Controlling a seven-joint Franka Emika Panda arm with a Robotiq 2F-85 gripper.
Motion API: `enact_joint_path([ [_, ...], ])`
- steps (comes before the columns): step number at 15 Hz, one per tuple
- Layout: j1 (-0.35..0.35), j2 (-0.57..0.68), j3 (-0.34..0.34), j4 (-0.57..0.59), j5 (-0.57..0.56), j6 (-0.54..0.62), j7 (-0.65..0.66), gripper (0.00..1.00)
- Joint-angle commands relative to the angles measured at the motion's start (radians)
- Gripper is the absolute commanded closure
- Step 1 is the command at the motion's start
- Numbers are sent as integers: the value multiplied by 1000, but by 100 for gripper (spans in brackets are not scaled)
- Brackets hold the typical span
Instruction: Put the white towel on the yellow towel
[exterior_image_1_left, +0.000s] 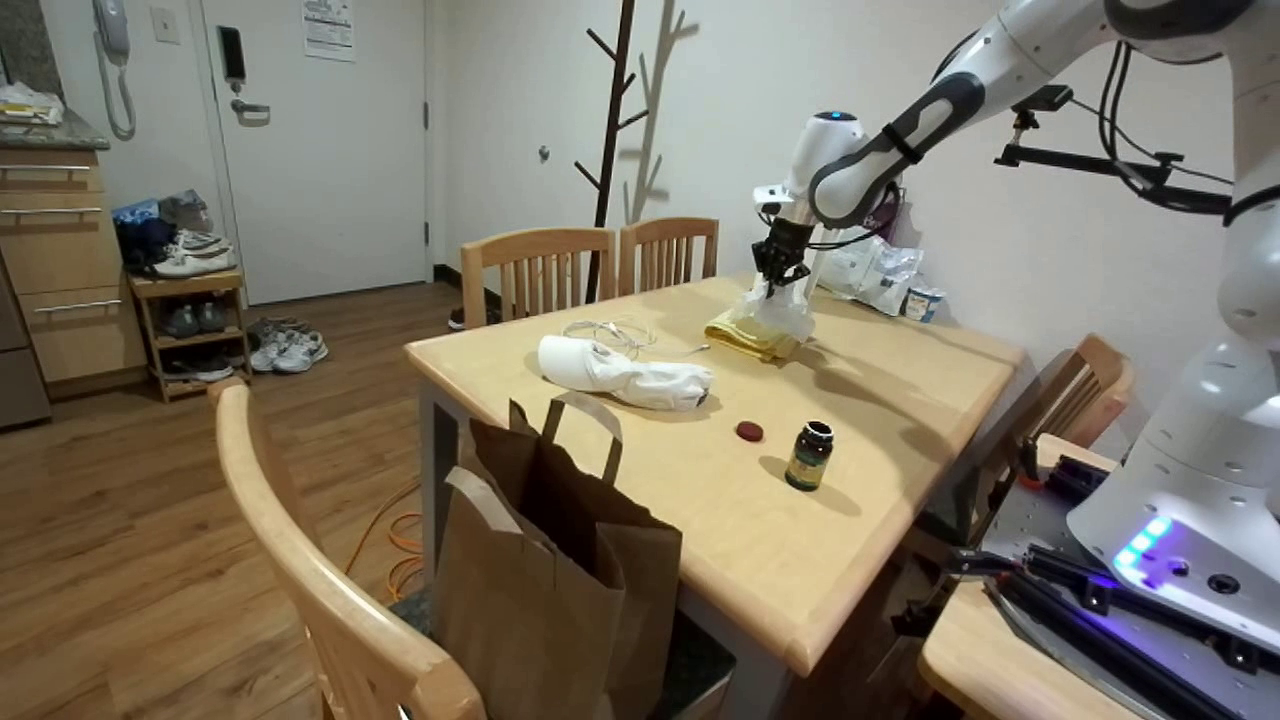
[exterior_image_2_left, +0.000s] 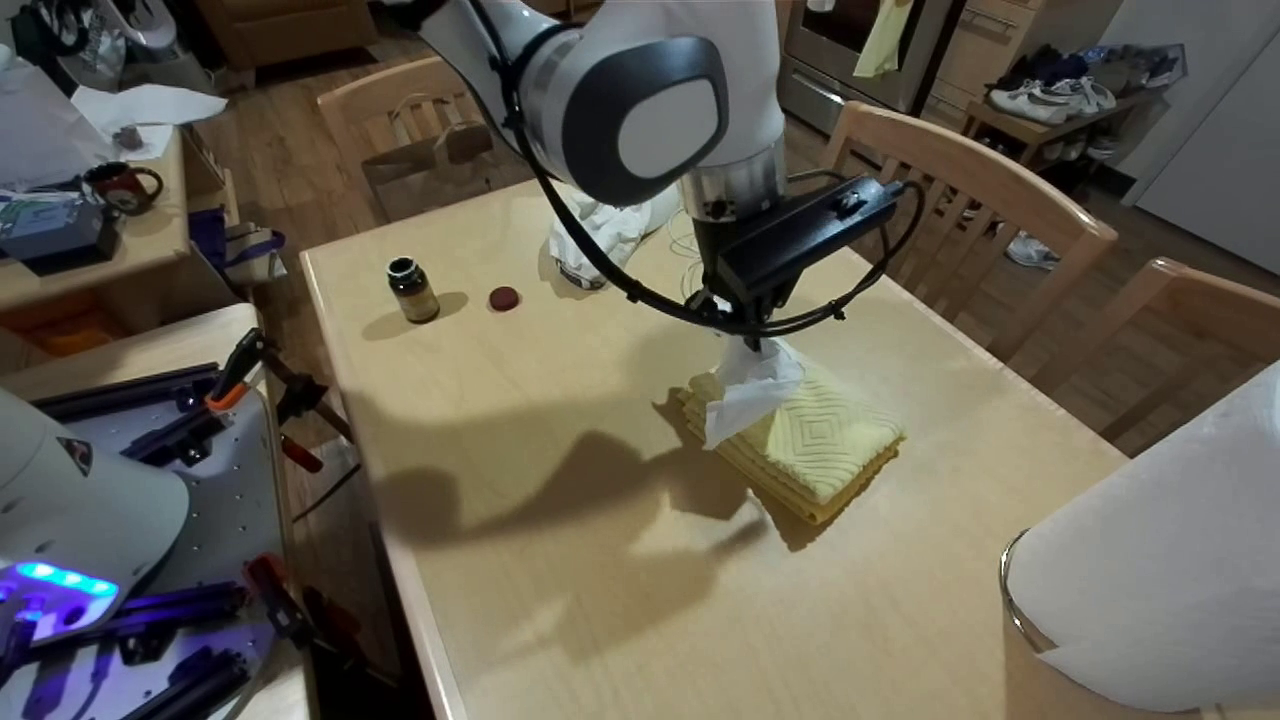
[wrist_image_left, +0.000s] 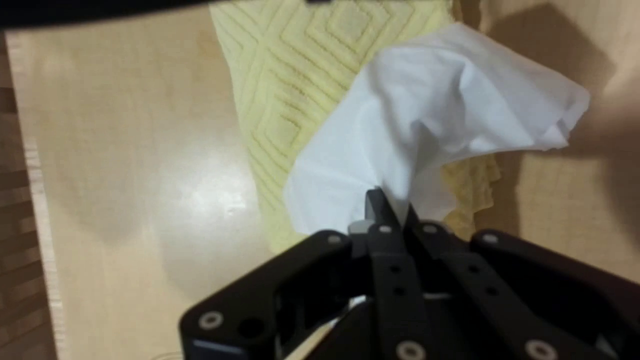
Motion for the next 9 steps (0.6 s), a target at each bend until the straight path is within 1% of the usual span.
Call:
enact_joint_path([
  [1,45,49,-66,79,-39,-102,-136,98],
  [4,61,74,-83,111,-55,-154,-260,98],
  [5,54,79,-71,113,-41,-158,-317,98],
  [9,74,79,-55,112,-39,-136,-489,98],
])
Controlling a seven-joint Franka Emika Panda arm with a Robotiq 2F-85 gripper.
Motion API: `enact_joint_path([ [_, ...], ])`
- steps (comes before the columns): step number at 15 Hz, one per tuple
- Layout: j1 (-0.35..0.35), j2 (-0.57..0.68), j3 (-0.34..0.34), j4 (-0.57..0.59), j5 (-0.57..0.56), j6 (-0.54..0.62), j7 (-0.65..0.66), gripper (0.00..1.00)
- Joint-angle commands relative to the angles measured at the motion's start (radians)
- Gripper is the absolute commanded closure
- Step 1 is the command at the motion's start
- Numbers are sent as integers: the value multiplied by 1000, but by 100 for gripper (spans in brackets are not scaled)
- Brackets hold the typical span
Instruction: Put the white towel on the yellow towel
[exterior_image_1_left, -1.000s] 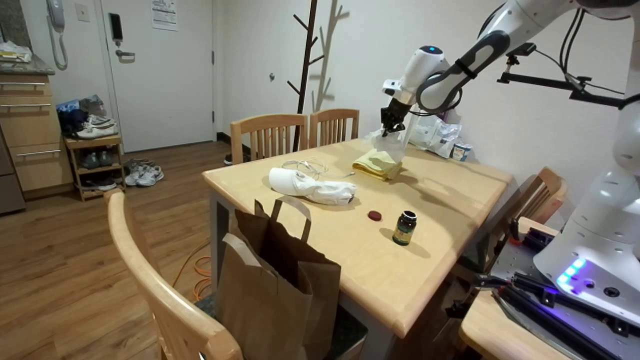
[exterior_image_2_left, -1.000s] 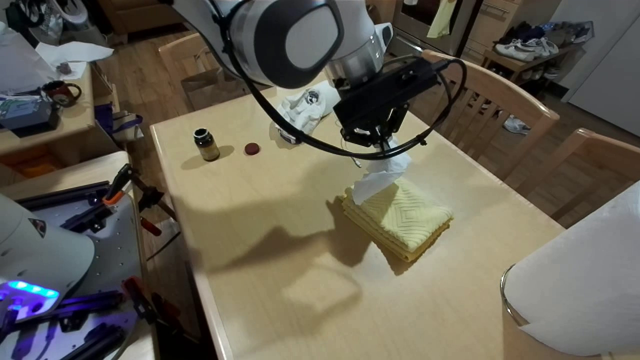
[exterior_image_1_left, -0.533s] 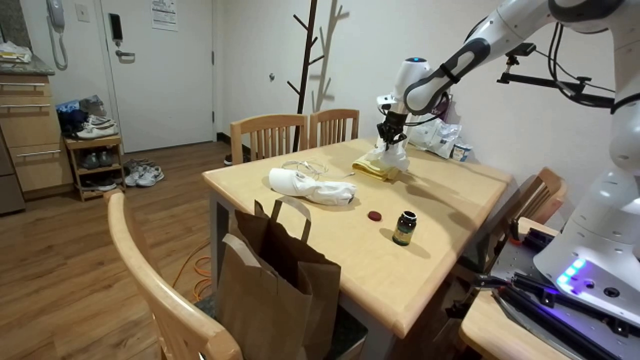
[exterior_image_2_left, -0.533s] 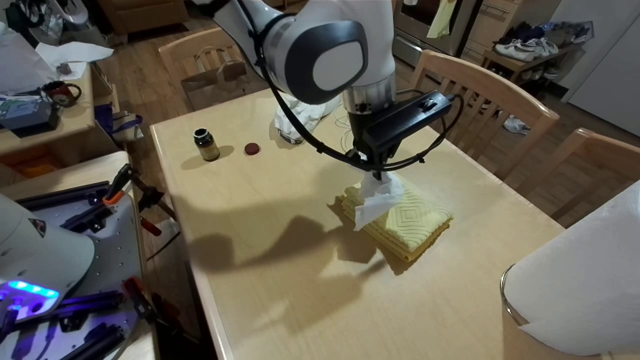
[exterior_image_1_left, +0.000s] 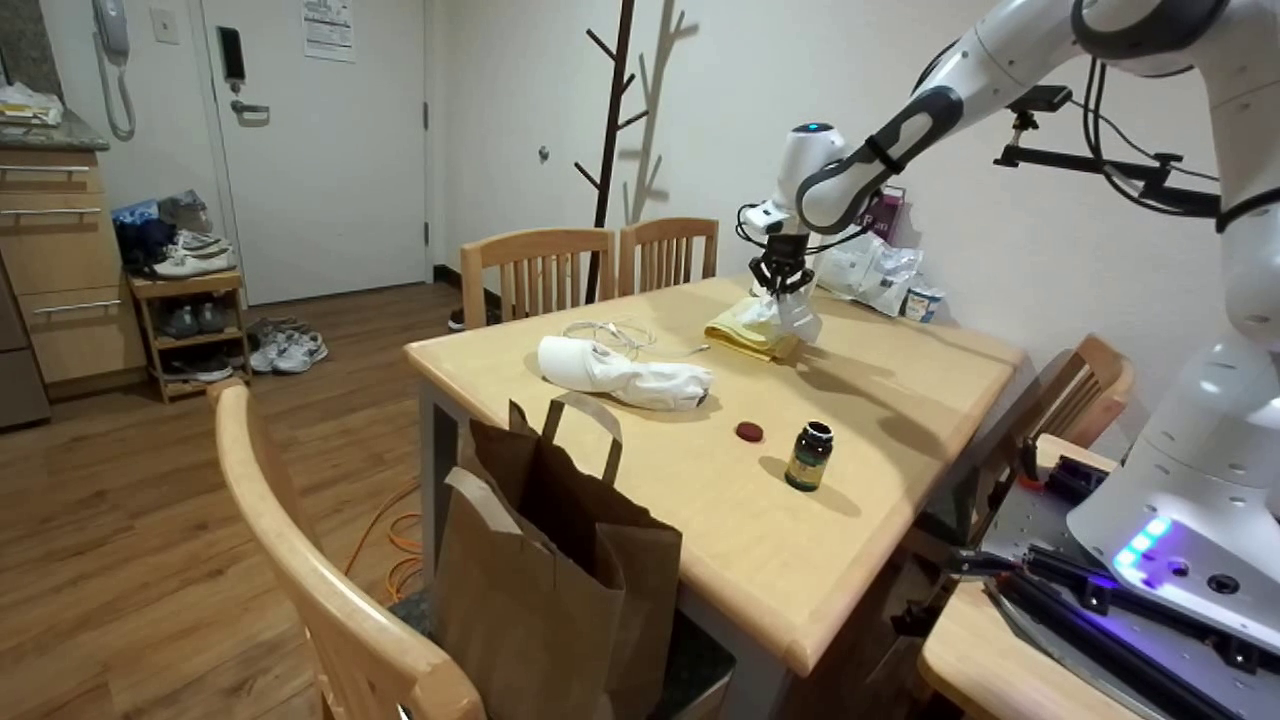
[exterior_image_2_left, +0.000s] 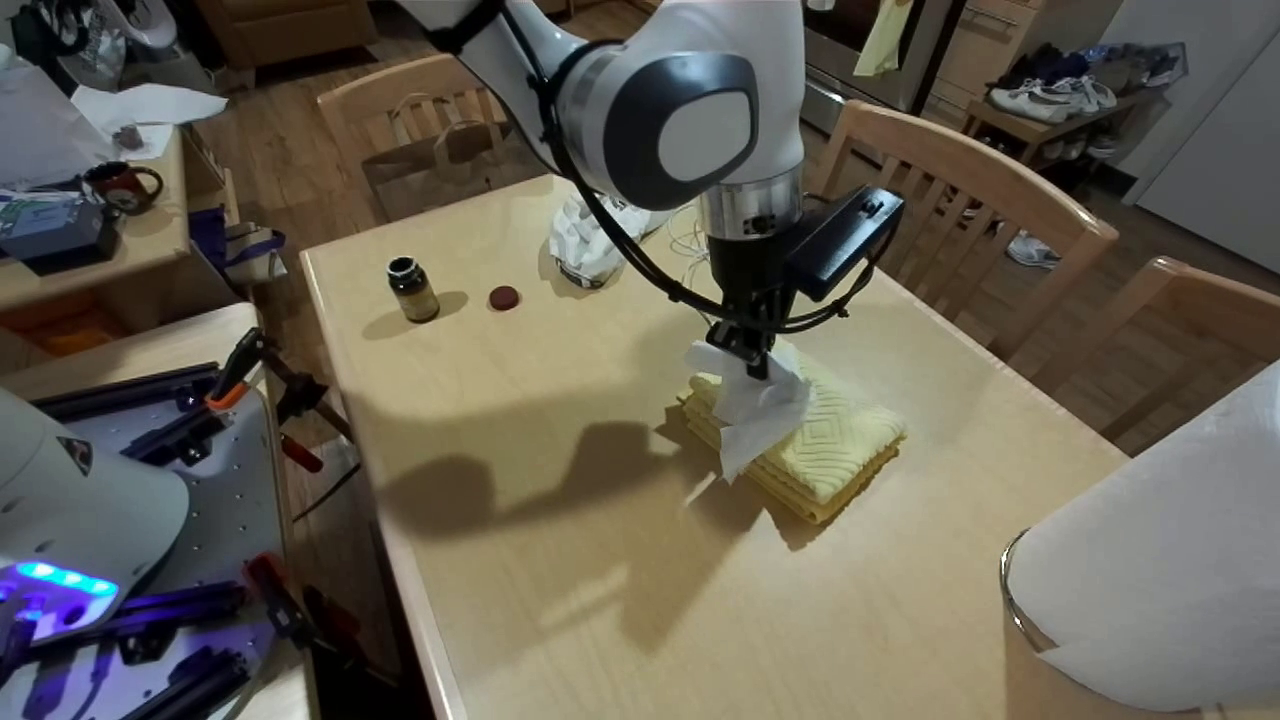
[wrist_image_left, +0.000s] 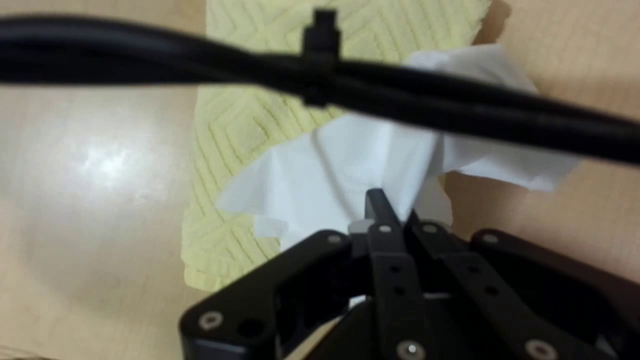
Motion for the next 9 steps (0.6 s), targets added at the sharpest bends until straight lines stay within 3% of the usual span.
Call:
enact_joint_path([
  [1,17,2,16,13,0,-8,-170,98],
  [3,46,-2,-2,14,-31,-8,-223,98],
  [7,36,7,-3,11,4,-1,-301,99],
  [8,32,8,-7,10,12,-1,-303,72],
  [9,26,8,-9,9,23,1,-304,71],
])
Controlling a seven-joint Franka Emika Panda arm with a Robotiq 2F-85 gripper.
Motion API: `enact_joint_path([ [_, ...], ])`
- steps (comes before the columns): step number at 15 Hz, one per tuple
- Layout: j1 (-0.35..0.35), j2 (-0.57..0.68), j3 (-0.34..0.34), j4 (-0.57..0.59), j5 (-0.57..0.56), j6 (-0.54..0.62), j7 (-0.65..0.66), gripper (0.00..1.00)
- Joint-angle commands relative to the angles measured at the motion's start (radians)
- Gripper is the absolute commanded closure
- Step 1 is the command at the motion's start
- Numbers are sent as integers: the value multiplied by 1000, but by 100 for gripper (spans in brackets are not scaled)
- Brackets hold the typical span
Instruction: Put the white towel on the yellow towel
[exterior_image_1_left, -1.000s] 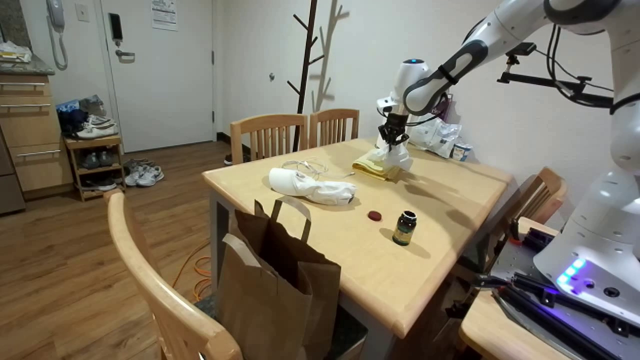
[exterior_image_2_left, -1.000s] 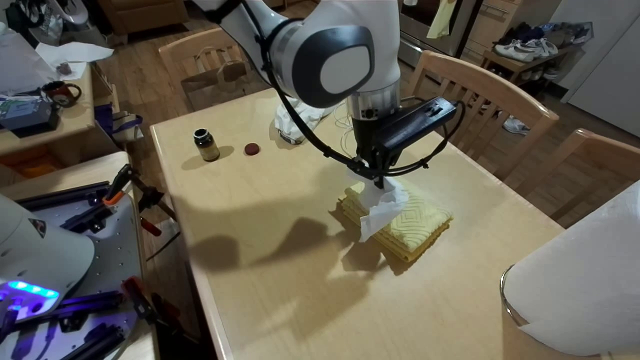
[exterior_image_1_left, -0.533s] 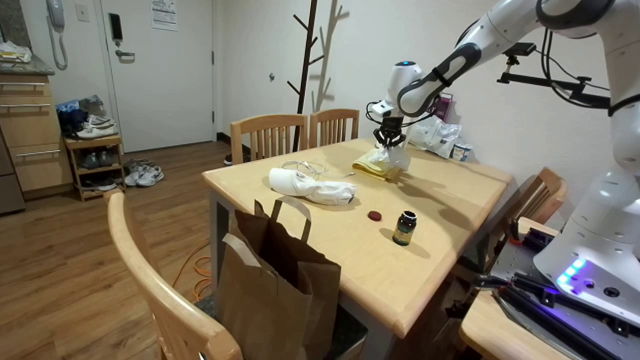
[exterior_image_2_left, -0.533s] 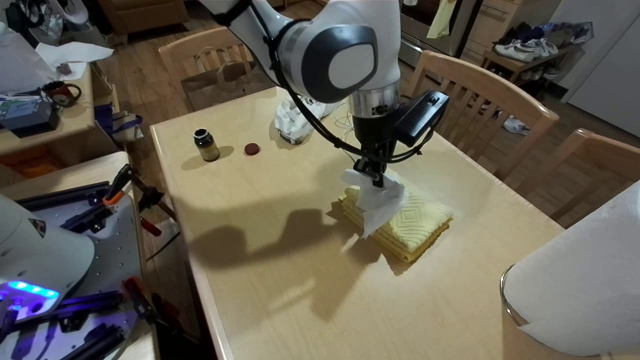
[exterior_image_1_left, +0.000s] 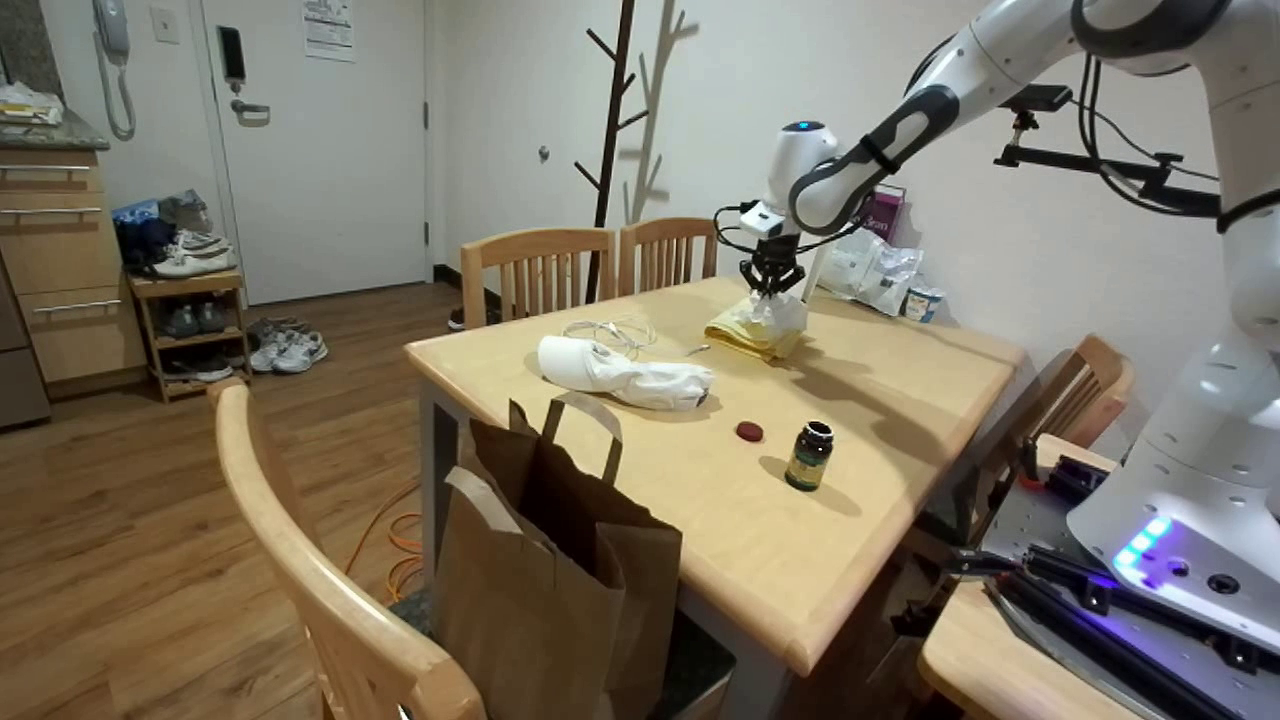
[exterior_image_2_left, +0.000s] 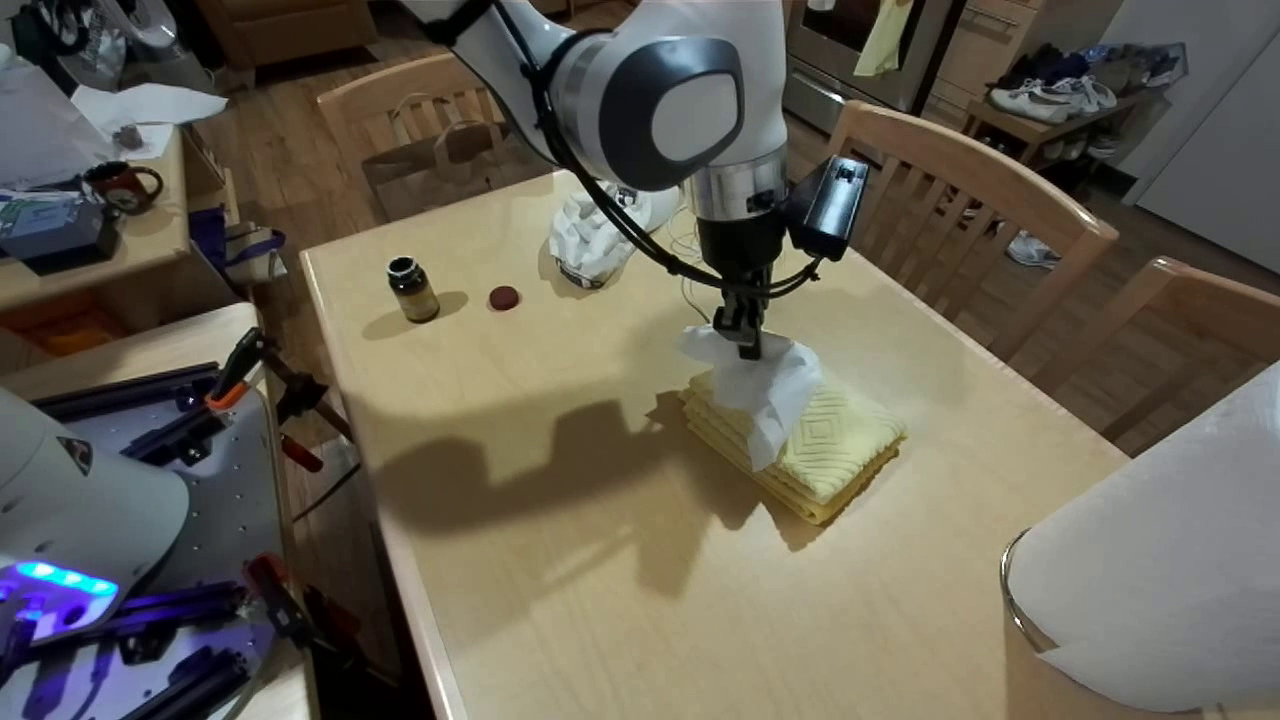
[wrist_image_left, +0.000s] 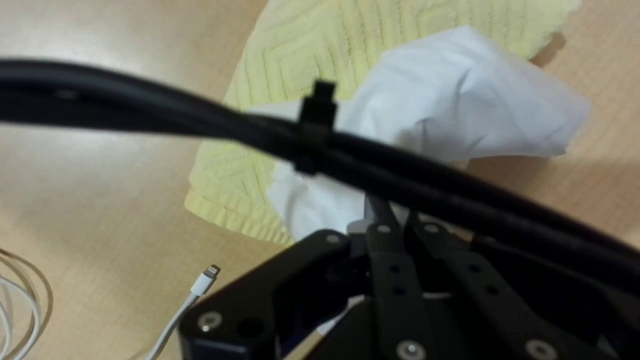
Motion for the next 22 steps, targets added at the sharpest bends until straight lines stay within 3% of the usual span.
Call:
enact_joint_path([
  [1,-18,7,-12,8,47,1,-42,65],
  [8,-59,-30,-25,-15,166,14,5,21],
  [11,-19,-83,-69,-27,144,-31,107,2],
  [14,34,-164,-123,-37,110,-143,285,0],
  [19,43,-292,-107,-53,173,-413,477,0],
  [22,34,-324,-100,-103,240,-414,592,0],
])
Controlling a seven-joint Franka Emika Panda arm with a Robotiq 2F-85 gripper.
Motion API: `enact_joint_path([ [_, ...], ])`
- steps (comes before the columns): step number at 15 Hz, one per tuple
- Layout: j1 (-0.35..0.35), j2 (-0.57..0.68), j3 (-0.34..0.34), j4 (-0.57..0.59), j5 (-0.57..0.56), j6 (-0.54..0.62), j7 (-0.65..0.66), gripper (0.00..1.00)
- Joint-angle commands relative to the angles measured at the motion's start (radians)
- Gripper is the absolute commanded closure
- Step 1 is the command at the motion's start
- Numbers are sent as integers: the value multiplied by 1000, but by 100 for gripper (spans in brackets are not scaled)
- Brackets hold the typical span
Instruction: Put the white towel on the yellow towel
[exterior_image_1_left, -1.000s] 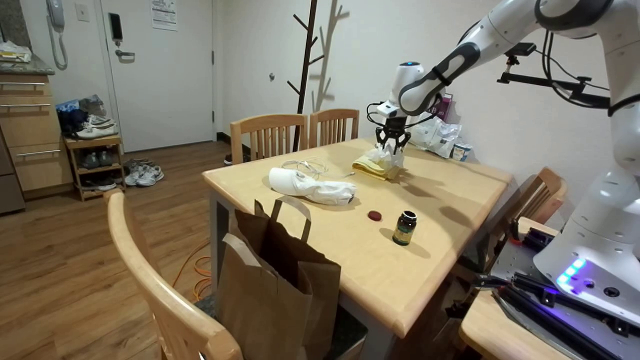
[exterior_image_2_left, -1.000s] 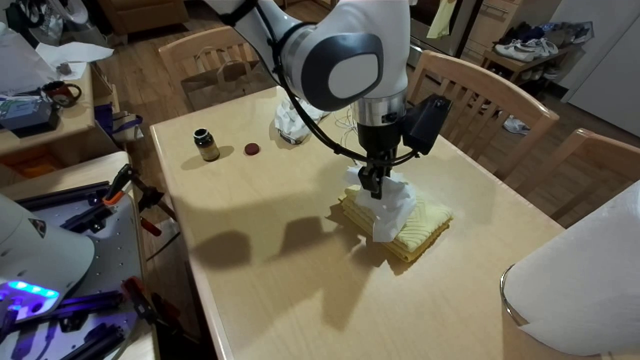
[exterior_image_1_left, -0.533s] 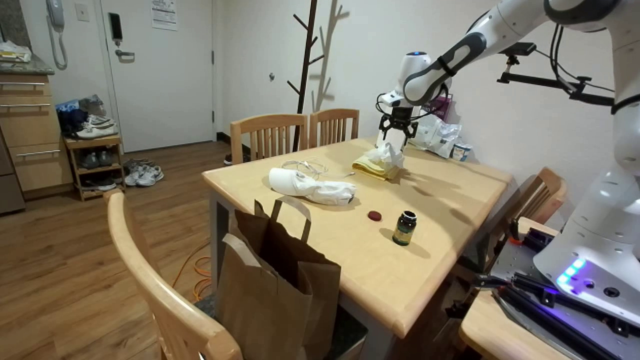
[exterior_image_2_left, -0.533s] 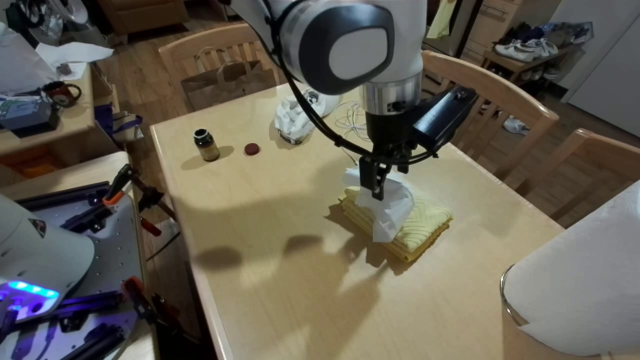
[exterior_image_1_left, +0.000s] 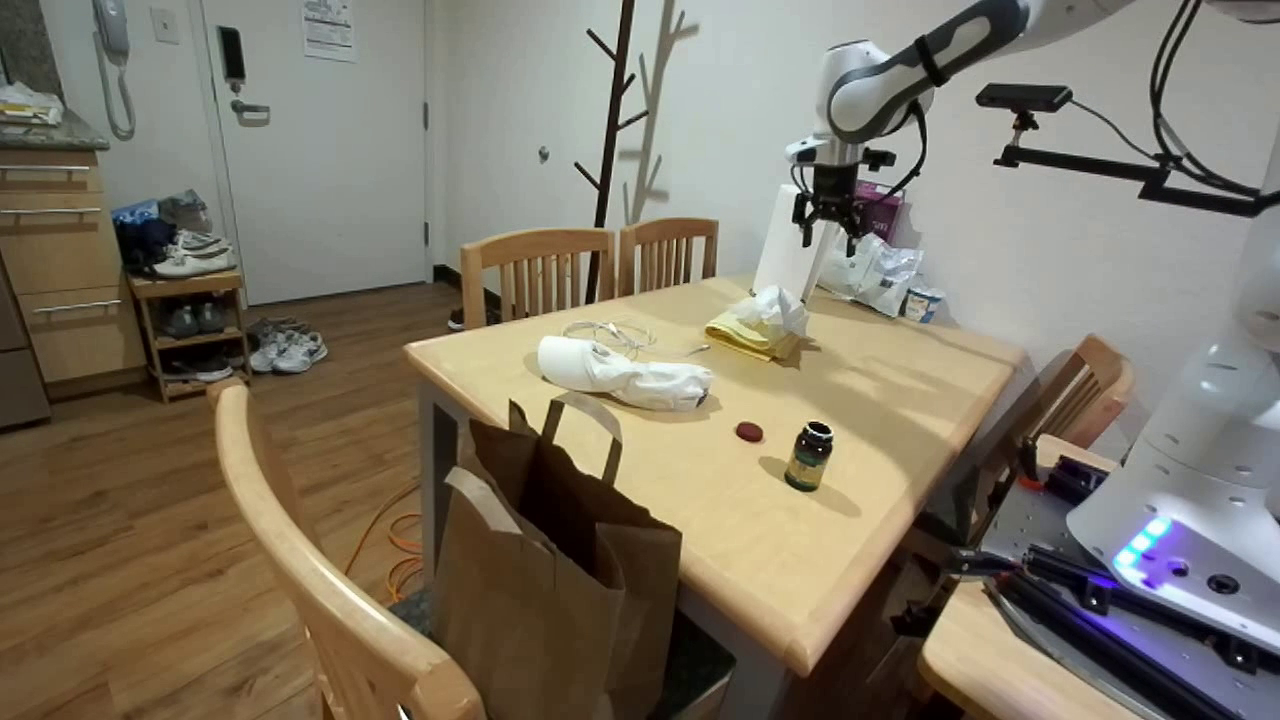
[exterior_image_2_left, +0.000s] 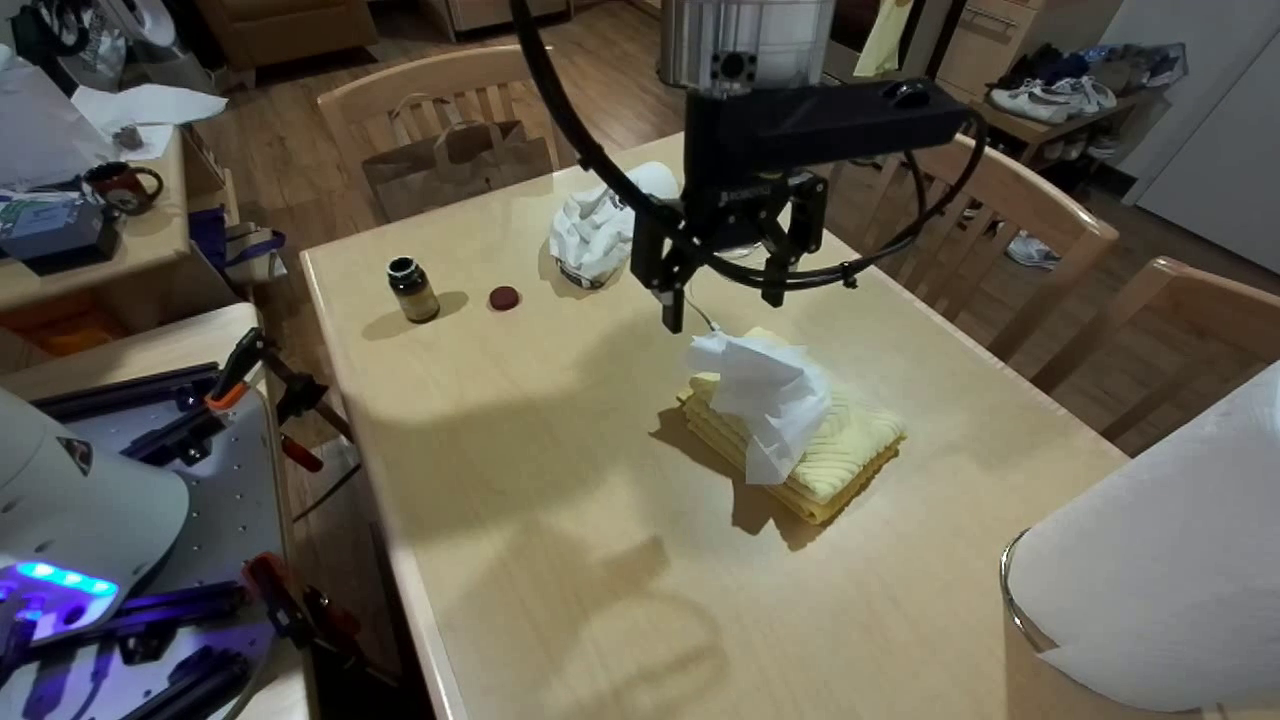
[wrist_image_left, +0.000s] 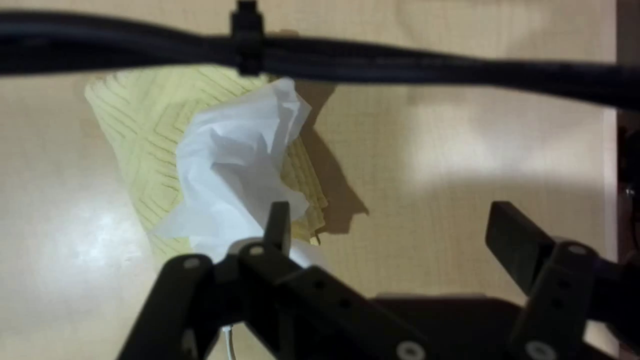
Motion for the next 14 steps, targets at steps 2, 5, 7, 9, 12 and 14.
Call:
enact_joint_path([
  [2,-9,-41,5,-106,95,52,189,0],
  [5,-15,-19,7,-130,156,86,303,0],
  [7,-23,-33,18,-155,234,87,341,0],
  [9,-34,-42,30,-181,340,134,330,0],
  [12,-28,-16,28,-158,374,139,308,0],
  [14,-29,-15,31,-159,383,144,307,0],
])
